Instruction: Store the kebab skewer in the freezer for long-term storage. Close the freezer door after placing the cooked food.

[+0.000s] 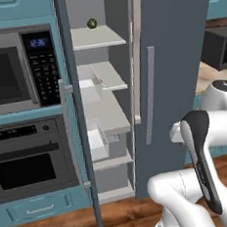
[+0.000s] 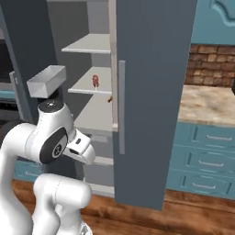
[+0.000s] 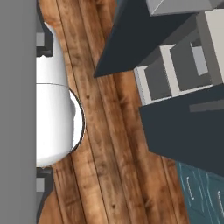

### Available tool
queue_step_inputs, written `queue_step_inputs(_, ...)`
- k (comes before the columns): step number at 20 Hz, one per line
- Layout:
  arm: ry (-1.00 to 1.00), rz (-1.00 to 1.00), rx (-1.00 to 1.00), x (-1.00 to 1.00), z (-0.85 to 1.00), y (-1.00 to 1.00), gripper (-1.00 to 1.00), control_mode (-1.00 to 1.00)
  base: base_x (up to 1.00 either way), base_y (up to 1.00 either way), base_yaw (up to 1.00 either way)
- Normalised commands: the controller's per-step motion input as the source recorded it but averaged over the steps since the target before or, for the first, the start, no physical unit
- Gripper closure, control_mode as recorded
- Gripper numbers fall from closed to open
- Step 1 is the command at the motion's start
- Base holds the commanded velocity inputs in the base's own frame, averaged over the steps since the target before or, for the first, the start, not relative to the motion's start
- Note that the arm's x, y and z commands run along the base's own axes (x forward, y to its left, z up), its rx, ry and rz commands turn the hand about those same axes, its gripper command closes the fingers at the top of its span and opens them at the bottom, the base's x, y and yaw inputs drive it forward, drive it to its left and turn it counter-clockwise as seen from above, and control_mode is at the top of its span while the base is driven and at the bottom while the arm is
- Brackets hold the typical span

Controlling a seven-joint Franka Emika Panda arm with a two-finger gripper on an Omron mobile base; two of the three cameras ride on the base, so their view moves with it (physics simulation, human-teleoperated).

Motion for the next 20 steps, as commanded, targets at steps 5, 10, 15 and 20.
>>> queue_step_inputs(5,0.00,0.00,0.00,0.00,0.00,0.00,-1.00,1.00,-0.23,0.52,-0.01)
queue_step_inputs(10,0.00,0.00,0.00,0.00,0.00,0.00,-1.00,1.00,-0.41,0.03,0.00)
queue_step_inputs(15,0.00,0.00,0.00,0.00,0.00,0.00,-1.00,1.00,-0.32,0.11,0.00)
queue_step_inputs(20,-0.01,-0.02,0.00,0.00,0.00,0.04,-1.00,-1.00,0.00,0.03,0.00)
